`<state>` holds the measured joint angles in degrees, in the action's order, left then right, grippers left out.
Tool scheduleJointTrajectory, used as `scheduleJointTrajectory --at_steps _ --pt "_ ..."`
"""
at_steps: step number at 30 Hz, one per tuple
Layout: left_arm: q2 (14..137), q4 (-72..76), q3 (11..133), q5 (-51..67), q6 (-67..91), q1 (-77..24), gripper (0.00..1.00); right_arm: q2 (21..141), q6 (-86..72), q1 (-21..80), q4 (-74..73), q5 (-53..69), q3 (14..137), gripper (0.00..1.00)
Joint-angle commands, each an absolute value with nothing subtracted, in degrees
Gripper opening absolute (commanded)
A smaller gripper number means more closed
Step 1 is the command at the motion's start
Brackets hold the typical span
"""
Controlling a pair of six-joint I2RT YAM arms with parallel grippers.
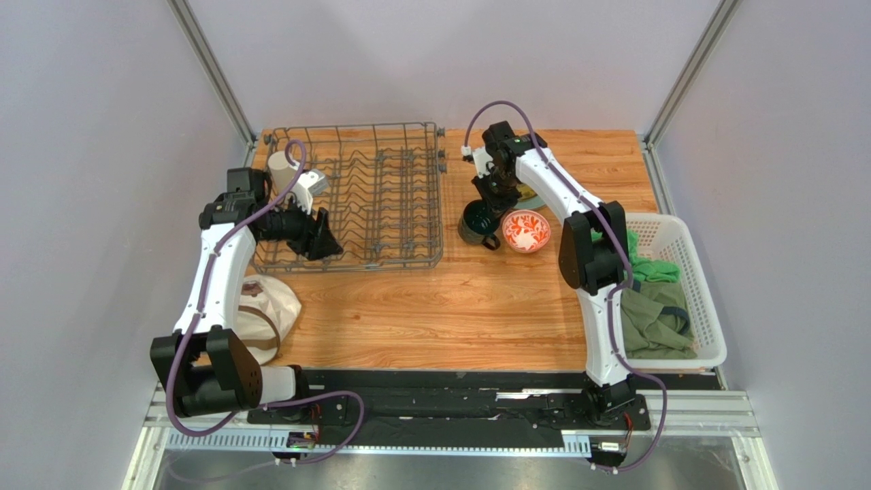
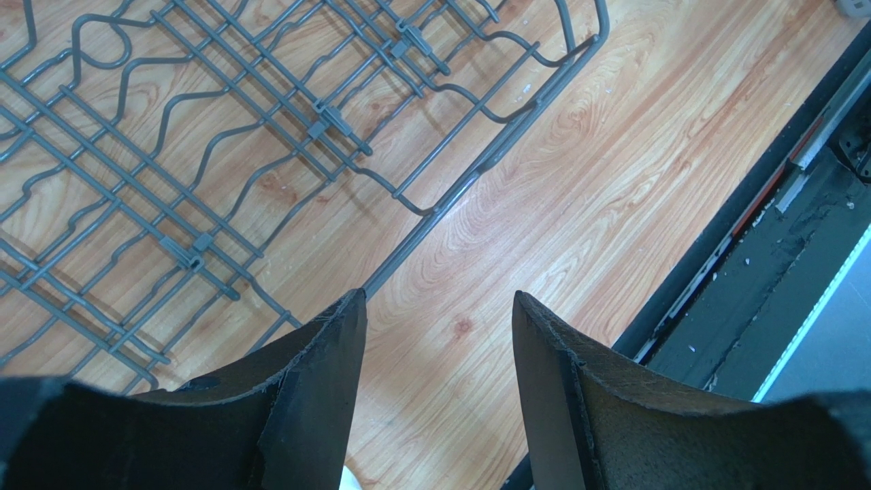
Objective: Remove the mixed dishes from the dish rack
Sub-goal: Place the cup at the center of the board.
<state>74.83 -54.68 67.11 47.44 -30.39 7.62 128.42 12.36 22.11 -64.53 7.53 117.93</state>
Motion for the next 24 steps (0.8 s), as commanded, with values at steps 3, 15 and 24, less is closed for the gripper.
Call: scheduleJointTrajectory --at_steps 3,15,24 --pt "75.32 -54.84 68.99 47.81 -32.61 8.0 0.63 128.32 12.13 22.85 -64.34 7.91 121.46 0.03" --pt "75.76 -54.93 68.91 47.9 -32.87 8.0 0.63 128.76 12.22 23.03 -64.34 7.3 121.03 0.13" --pt "75.41 -55.28 68.38 48.08 -33.22 8.0 0.63 128.85 12.13 23.03 -64.42 7.12 120.94 0.13"
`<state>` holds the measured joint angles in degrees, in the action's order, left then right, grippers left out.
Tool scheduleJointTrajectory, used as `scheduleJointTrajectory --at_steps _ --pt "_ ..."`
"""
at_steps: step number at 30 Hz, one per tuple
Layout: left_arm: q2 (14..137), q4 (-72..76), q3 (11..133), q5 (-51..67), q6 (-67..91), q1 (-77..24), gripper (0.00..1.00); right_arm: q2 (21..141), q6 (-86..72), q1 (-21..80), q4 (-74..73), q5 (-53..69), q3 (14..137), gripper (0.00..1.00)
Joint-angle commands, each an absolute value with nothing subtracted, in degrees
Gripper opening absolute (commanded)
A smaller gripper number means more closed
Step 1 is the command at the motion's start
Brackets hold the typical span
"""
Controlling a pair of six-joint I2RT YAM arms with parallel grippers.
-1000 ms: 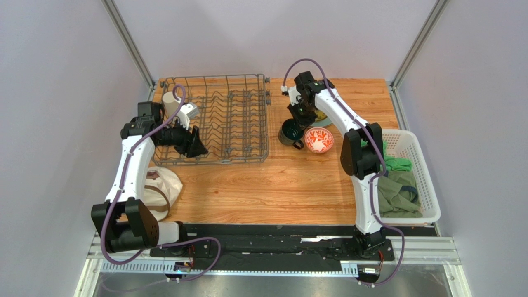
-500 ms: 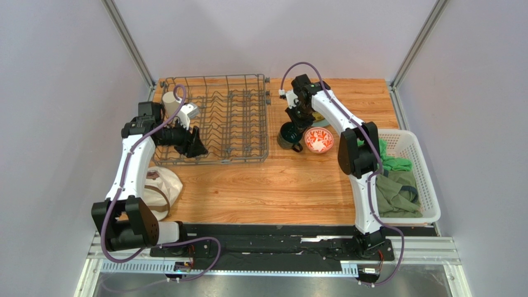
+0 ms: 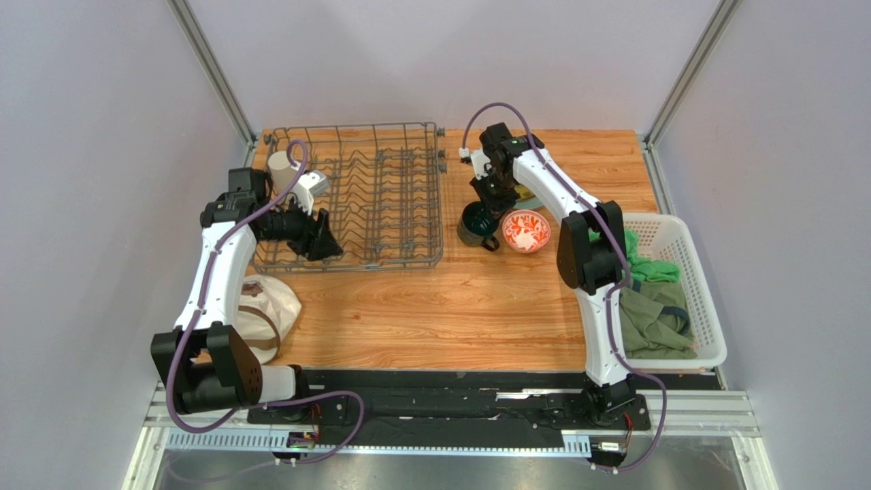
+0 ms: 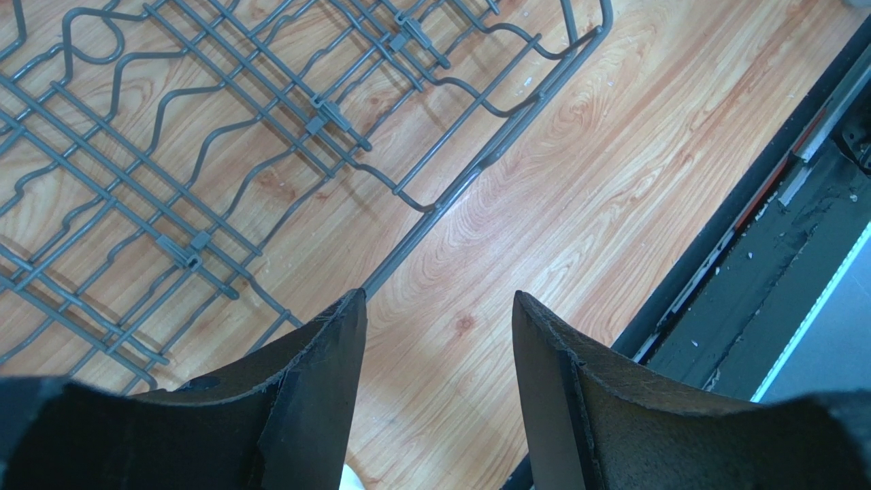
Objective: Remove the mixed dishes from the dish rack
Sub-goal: Place the cup at the center of the board.
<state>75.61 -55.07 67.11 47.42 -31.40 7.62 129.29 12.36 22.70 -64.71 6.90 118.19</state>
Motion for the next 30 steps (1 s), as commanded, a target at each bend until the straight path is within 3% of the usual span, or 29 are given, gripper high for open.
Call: scheduleJointTrajectory --at_steps 1,30 --pt "75.32 -55.2 68.2 48.16 -33.22 7.91 0.63 128.85 12.13 23.03 -64.34 7.21 120.94 0.13" --pt "75.32 -54.67 66.53 48.69 -33.49 7.91 0.63 129.9 12.66 23.12 -64.07 6.33 119.8 0.16"
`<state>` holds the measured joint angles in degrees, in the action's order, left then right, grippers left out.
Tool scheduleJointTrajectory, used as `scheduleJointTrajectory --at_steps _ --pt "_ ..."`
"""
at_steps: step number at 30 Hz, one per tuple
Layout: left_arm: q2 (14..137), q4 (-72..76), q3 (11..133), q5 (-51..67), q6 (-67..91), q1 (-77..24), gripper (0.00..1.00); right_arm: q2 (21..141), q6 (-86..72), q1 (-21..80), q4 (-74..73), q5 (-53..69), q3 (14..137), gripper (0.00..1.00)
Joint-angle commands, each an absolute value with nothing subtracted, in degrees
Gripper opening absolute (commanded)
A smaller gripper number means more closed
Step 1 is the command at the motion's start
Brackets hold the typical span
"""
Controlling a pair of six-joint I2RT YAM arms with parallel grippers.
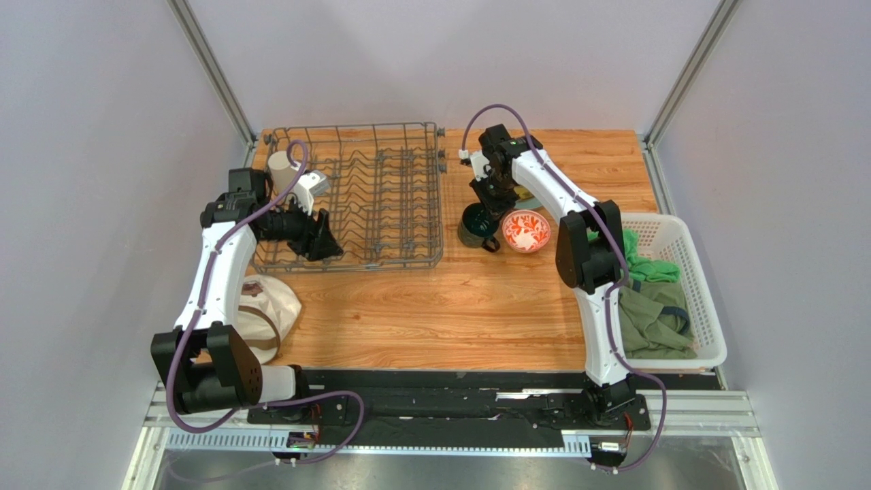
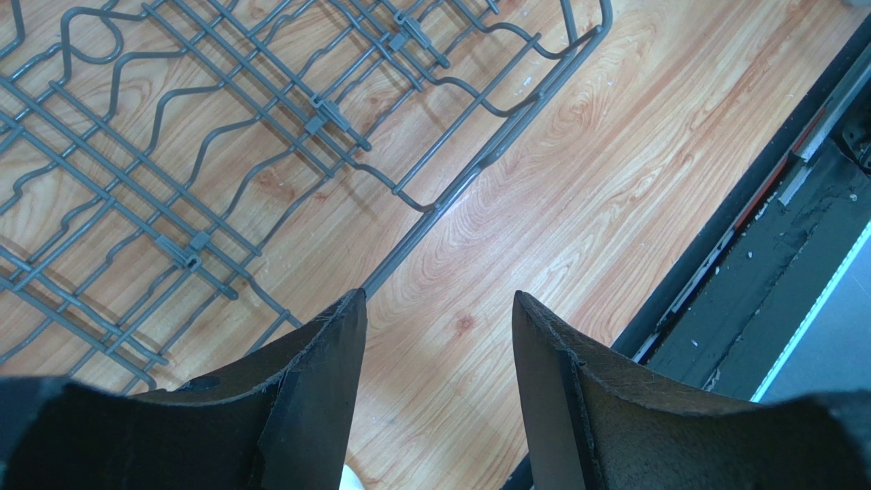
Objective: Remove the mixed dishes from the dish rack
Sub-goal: Place the cup at the center of the board.
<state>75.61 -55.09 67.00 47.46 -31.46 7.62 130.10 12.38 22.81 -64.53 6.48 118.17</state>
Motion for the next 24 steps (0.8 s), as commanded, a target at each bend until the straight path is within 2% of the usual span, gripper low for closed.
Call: scheduleJointTrajectory --at_steps 1,24 --pt "75.32 -54.75 66.53 48.78 -33.49 8.0 0.63 129.9 12.66 23.2 -64.16 6.33 119.79 0.17" --pt "75.32 -54.84 66.62 48.78 -33.49 8.0 0.63 129.73 12.92 23.47 -64.95 5.71 121.73 0.3"
